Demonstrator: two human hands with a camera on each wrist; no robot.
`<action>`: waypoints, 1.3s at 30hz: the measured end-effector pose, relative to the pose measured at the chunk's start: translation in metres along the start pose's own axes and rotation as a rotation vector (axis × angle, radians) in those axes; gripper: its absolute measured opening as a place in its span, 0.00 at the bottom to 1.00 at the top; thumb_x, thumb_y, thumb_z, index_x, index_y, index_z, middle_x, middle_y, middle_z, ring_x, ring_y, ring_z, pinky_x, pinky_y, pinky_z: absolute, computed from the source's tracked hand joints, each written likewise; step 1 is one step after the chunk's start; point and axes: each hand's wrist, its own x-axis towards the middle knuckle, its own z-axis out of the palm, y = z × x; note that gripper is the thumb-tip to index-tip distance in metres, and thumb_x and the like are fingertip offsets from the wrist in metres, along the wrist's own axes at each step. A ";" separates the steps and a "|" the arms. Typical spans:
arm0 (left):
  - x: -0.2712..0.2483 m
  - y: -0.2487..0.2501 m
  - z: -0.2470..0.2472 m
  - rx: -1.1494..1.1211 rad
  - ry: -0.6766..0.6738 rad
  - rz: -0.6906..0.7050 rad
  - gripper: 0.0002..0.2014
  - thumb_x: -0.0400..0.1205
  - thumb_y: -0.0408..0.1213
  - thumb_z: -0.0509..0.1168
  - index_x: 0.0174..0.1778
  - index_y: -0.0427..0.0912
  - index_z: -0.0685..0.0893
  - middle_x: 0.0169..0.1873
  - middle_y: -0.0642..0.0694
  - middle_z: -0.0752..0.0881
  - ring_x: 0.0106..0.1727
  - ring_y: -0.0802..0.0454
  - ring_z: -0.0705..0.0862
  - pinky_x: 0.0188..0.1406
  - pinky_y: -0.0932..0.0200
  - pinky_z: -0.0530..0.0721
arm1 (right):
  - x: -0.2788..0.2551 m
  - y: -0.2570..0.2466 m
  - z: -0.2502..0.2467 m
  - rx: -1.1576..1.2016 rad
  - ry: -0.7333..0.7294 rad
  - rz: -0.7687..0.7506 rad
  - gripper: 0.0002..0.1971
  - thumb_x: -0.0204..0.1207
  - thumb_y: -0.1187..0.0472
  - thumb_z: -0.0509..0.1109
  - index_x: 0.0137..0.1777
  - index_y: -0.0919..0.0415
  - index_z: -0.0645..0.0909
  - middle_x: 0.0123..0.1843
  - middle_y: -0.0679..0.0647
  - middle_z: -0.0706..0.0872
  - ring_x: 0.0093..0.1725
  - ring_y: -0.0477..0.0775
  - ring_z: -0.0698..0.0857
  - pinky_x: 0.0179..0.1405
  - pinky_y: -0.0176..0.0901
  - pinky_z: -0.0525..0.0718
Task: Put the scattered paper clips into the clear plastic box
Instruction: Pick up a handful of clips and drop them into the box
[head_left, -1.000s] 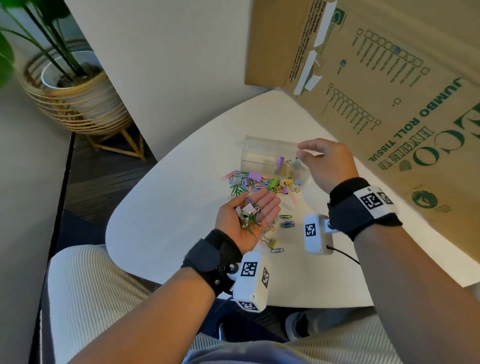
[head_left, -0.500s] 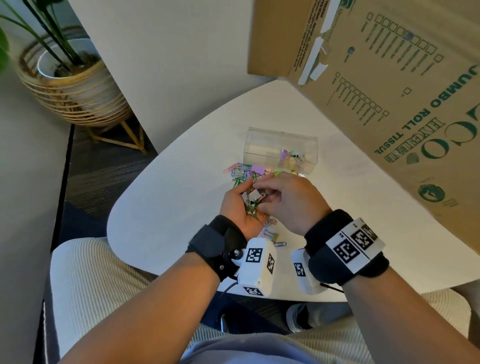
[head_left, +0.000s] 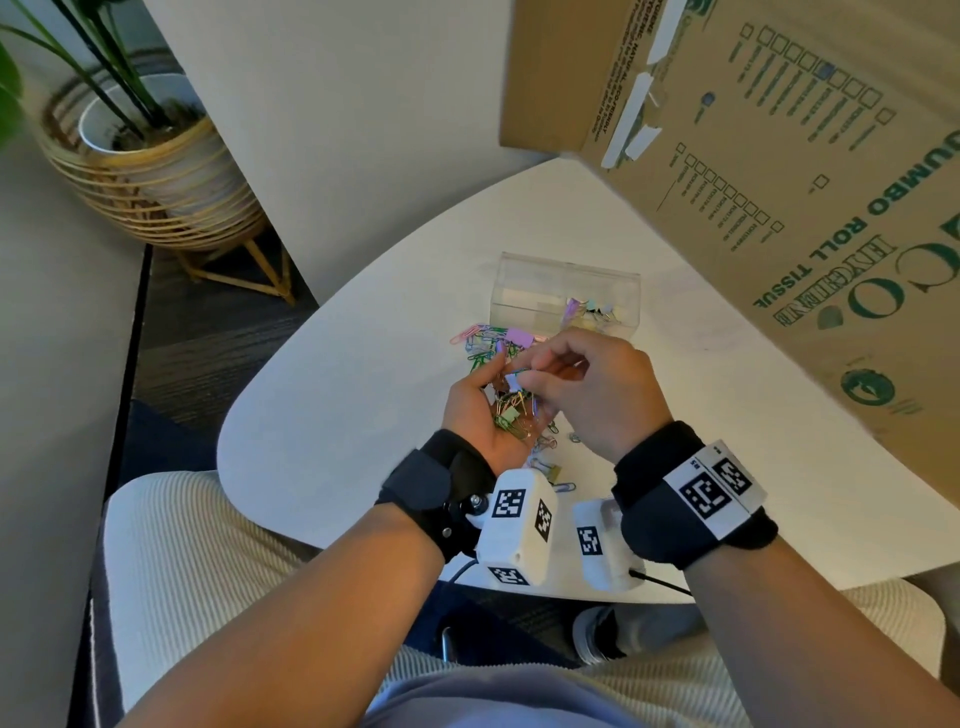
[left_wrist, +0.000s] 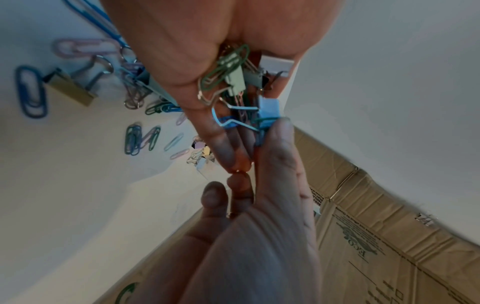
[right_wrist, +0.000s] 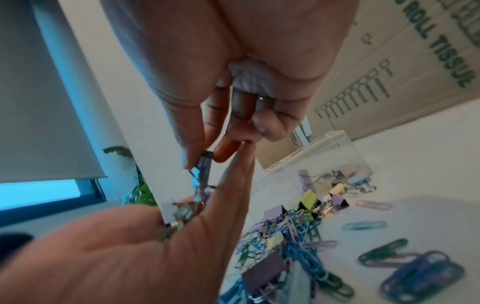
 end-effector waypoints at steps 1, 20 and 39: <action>-0.001 -0.001 0.000 0.013 -0.008 0.003 0.23 0.86 0.44 0.54 0.68 0.28 0.76 0.61 0.31 0.83 0.51 0.38 0.88 0.43 0.48 0.90 | 0.000 -0.001 -0.002 0.057 0.013 0.005 0.07 0.70 0.62 0.80 0.36 0.53 0.84 0.41 0.51 0.91 0.33 0.55 0.89 0.40 0.57 0.90; -0.004 0.003 -0.007 0.049 0.086 0.014 0.20 0.87 0.40 0.54 0.53 0.26 0.84 0.47 0.28 0.89 0.53 0.36 0.86 0.56 0.43 0.80 | 0.028 0.016 -0.048 0.449 0.407 0.140 0.11 0.68 0.74 0.74 0.41 0.56 0.88 0.33 0.48 0.86 0.38 0.59 0.89 0.54 0.60 0.89; -0.002 0.004 -0.004 0.062 0.115 0.018 0.21 0.87 0.41 0.54 0.54 0.26 0.84 0.47 0.28 0.89 0.52 0.35 0.86 0.52 0.44 0.83 | 0.042 -0.002 -0.036 -0.137 0.142 -0.015 0.07 0.76 0.64 0.72 0.47 0.51 0.87 0.40 0.41 0.86 0.37 0.41 0.84 0.35 0.23 0.77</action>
